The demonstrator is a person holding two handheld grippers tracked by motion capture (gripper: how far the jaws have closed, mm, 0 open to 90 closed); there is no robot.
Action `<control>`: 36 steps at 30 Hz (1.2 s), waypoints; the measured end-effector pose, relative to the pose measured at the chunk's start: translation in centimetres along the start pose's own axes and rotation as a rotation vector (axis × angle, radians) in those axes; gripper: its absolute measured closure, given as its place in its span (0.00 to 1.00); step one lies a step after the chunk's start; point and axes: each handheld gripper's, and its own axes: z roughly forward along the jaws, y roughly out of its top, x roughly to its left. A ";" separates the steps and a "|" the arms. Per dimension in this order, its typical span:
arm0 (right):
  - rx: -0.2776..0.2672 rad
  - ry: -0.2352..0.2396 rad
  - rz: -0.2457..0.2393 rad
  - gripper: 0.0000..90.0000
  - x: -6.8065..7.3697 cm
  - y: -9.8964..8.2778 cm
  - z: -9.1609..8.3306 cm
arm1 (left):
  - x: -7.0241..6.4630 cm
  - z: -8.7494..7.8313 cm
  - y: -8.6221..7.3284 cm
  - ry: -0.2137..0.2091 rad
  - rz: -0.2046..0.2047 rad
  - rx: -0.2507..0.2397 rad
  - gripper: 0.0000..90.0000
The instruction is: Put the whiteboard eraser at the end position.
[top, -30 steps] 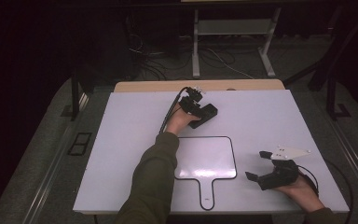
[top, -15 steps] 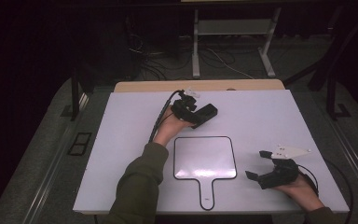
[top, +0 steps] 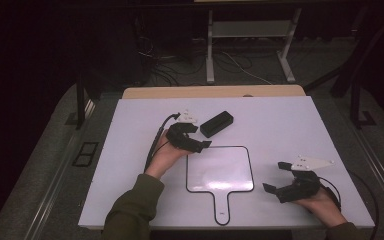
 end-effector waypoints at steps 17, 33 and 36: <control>0.007 -0.002 0.004 0.00 -0.1 -0.1 0.1 | -2.0 -5.0 -5.6 0.042 -0.031 -0.072 0.16; 0.002 -0.007 0.008 0.00 -0.2 -0.1 0.0 | -3.3 -7.9 -10.5 0.057 -0.081 -0.105 0.01; 0.003 -0.008 0.009 0.00 -0.3 -0.1 0.0 | -3.4 -8.0 -11.0 0.070 -0.064 -0.096 0.00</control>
